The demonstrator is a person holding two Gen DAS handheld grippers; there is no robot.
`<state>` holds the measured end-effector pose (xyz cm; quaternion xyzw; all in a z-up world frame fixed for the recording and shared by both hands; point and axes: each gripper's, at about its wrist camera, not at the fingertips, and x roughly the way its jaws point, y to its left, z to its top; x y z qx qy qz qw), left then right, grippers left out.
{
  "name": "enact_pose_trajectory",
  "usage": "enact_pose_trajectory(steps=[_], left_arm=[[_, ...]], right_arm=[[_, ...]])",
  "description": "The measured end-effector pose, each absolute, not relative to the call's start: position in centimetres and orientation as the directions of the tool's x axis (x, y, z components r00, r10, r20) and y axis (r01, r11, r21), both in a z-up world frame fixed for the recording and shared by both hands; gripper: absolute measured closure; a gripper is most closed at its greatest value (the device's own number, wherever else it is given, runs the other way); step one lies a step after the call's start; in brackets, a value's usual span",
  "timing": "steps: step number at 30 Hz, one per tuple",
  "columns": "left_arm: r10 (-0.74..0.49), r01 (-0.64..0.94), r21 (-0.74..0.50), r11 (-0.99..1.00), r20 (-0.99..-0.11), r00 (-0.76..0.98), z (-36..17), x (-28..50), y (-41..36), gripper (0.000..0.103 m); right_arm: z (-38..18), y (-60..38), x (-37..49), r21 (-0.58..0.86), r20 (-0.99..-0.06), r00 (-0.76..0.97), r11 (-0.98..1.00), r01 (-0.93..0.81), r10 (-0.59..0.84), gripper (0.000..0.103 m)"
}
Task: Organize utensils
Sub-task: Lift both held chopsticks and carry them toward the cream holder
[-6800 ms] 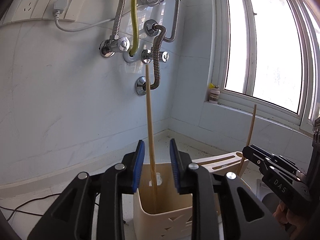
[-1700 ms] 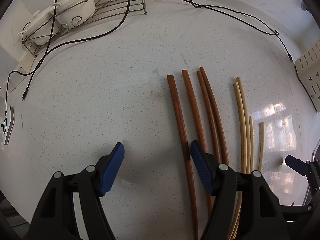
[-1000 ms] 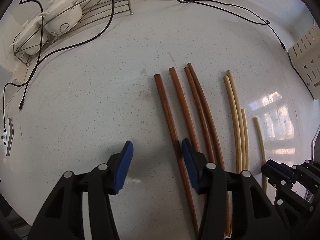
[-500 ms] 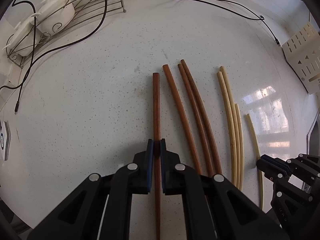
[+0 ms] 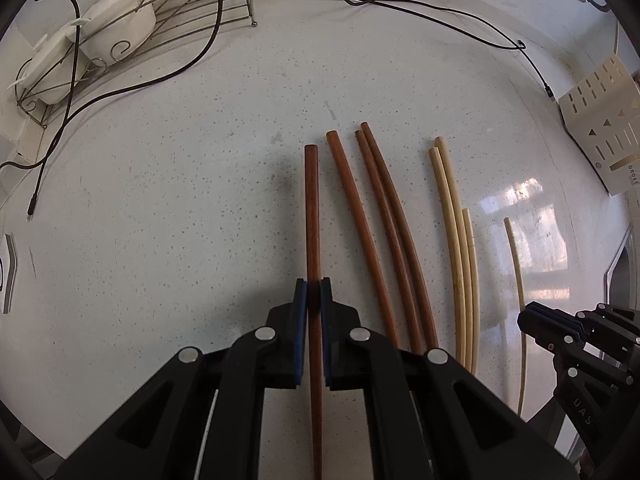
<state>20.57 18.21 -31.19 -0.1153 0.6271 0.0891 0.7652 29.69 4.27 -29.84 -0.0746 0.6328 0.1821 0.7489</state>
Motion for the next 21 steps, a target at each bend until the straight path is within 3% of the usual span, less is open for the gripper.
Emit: enact_pose_trajectory(steps=[21], left_arm=[[0.019, -0.247, -0.061, 0.967, -0.951, 0.308, -25.8, 21.3, 17.6, 0.097]], right_arm=[[-26.1, 0.8, 30.9, 0.170, -0.931, 0.269, 0.946, -0.276, 0.246, 0.099]])
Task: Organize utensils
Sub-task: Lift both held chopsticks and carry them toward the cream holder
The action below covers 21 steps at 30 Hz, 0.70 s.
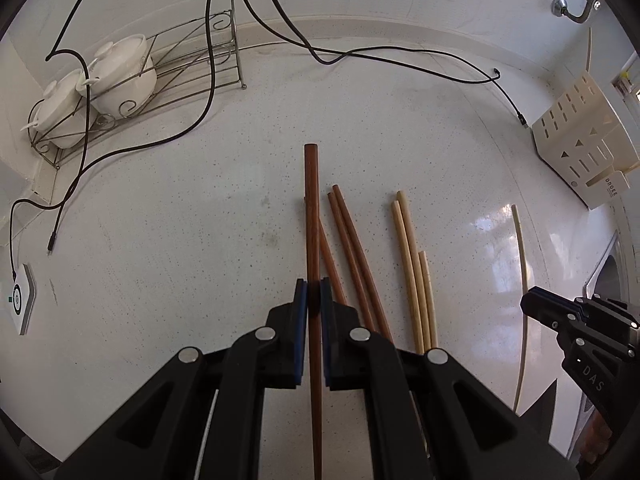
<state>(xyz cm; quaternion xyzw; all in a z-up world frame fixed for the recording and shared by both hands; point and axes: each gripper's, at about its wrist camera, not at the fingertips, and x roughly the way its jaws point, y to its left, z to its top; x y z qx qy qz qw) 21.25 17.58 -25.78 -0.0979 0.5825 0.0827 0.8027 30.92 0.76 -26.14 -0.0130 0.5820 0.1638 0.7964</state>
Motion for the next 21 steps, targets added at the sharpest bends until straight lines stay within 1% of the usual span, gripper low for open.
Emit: enact_pose_trajectory(steps=[6, 11, 21], left_arm=[[0.014, -0.212, -0.067, 0.975, -0.933, 0.359, -23.9, 22.6, 16.0, 0.097], [0.001, -0.154, -0.071, 0.985, -0.907, 0.421, -21.3, 24.1, 14.1, 0.097], [-0.061, -0.023, -0.088, 0.996, -0.835, 0.547, -15.9, 28.3, 8.6, 0.097]], right_arm=[[-23.8, -0.7, 31.3, 0.154, -0.896, 0.376, 0.960, -0.236, 0.236, 0.099], [-21.7, -3.2, 31.8, 0.145, -0.862, 0.460, 0.974, -0.175, 0.212, 0.099], [-16.7, -10.6, 32.7, 0.120, -0.760, 0.641, 0.993, -0.022, 0.106, 0.099]])
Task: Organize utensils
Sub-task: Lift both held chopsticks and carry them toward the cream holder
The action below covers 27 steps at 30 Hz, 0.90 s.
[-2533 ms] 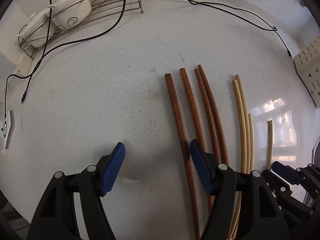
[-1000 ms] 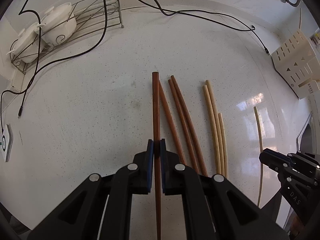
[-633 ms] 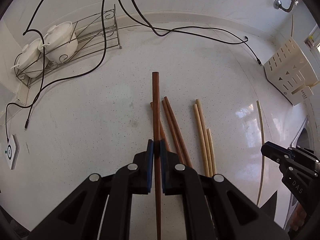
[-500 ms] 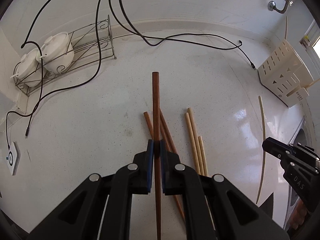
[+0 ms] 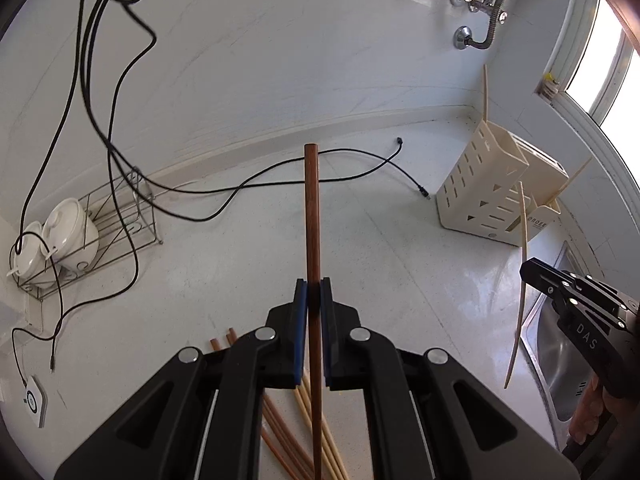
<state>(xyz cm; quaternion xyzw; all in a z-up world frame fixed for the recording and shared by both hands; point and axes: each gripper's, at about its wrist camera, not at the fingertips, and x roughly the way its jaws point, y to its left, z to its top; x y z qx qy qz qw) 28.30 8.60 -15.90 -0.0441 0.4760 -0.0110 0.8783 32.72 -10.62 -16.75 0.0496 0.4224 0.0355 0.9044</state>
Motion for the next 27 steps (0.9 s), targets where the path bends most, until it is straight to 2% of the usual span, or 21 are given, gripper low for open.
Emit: enact_pose_trajectory(steps=[5, 14, 27], left_arm=[[-0.109, 0.051, -0.097, 0.994, -0.798, 0.593, -14.1, 30.4, 5.2, 0.097], [-0.202, 0.140, -0.146, 0.979, -0.712, 0.672, -11.4, 33.6, -0.2, 0.097], [-0.301, 0.240, -0.185, 0.953, -0.657, 0.691, -11.9, 36.4, -4.5, 0.097]], right_arm=[[-14.5, -14.0, 32.9, 0.108, -0.692, 0.721, 0.993, 0.050, 0.039, 0.099], [-12.7, -19.0, 33.9, 0.106, -0.633, 0.772, 0.983, 0.151, -0.050, 0.099], [-11.0, -24.2, 33.7, 0.128, -0.540, 0.830, 0.962, 0.243, -0.138, 0.099]])
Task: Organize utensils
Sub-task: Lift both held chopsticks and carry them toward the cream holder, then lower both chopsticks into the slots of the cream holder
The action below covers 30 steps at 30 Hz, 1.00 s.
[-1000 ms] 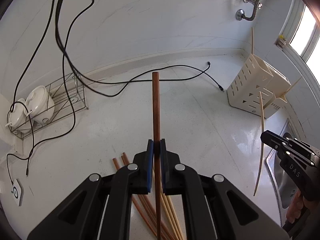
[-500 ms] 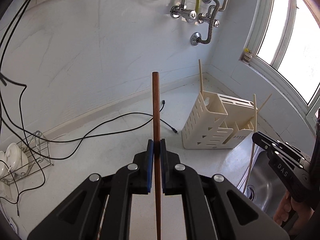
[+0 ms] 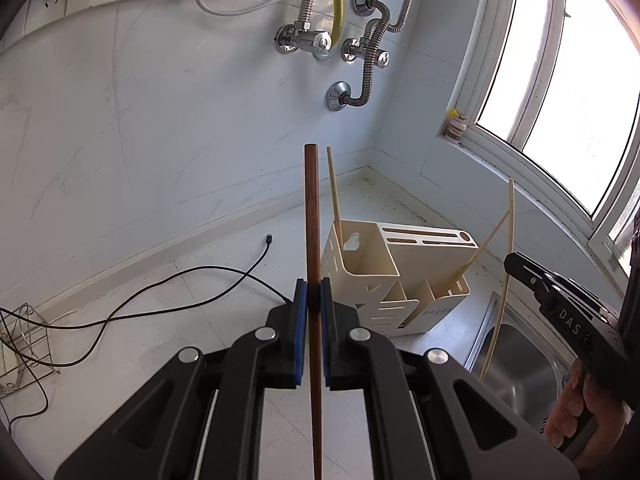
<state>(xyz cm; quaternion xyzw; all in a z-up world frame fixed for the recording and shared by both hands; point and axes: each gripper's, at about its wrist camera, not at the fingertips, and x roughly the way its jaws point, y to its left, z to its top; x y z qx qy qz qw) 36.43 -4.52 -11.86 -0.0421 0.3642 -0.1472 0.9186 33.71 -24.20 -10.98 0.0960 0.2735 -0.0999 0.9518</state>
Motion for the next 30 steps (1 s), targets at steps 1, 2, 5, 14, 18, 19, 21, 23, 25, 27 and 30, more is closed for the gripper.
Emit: enact_pose_trajectory(steps=[1, 2, 5, 14, 18, 19, 21, 23, 25, 27, 30], left_arm=[[-0.309, 0.245, -0.190, 0.951, -0.651, 0.694, -11.9, 36.7, -4.7, 0.097], [-0.319, 0.254, -0.195, 0.947, -0.642, 0.697, -11.9, 36.9, -4.9, 0.097], [-0.339, 0.275, -0.199, 0.941, -0.598, 0.726, -11.2, 37.6, -5.5, 0.097], [-0.395, 0.329, -0.225, 0.917, -0.404, 0.825, -6.7, 40.3, -6.0, 0.097], [-0.413, 0.351, -0.233, 0.907, -0.330, 0.849, -5.4, 41.5, -6.8, 0.097], [-0.415, 0.357, -0.228, 0.906, -0.309, 0.856, -5.1, 41.8, -7.1, 0.097], [-0.418, 0.366, -0.224, 0.903, -0.270, 0.867, -4.6, 42.3, -7.6, 0.097], [-0.429, 0.378, -0.229, 0.897, -0.249, 0.868, -4.4, 42.9, -8.0, 0.097], [-0.434, 0.388, -0.217, 0.896, -0.237, 0.869, -4.5, 43.4, -8.7, 0.097], [-0.438, 0.398, -0.204, 0.894, -0.226, 0.870, -4.9, 43.9, -9.2, 0.097], [-0.433, 0.398, -0.188, 0.898, -0.217, 0.875, -5.7, 44.5, -9.9, 0.097]], right_arm=[[-10.9, -24.5, 33.7, 0.131, -0.529, 0.836, 0.960, 0.248, -0.144, 0.099], [-10.8, -24.7, 33.7, 0.135, -0.516, 0.843, 0.958, 0.251, -0.149, 0.099], [-10.2, -25.3, 33.4, 0.143, -0.464, 0.872, 0.957, 0.251, -0.160, 0.099], [-9.2, -27.8, 33.6, 0.171, -0.260, 0.954, 0.965, 0.199, -0.151, 0.099], [-9.8, -29.0, 34.0, 0.160, -0.212, 0.964, 0.967, 0.198, -0.163, 0.099], [-10.0, -29.2, 34.2, 0.160, -0.205, 0.965, 0.967, 0.196, -0.162, 0.099], [-10.4, -29.7, 34.4, 0.157, -0.196, 0.968, 0.969, 0.190, -0.158, 0.099], [-10.7, -30.0, 34.4, 0.159, -0.183, 0.971, 0.970, 0.185, -0.155, 0.099], [-11.0, -30.2, 34.5, 0.166, -0.170, 0.973, 0.969, 0.184, -0.156, 0.099], [-11.4, -30.7, 34.7, 0.181, -0.163, 0.974, 0.965, 0.187, -0.158, 0.099], [-12.2, -31.3, 35.0, 0.195, -0.161, 0.972, 0.961, 0.199, -0.168, 0.099]])
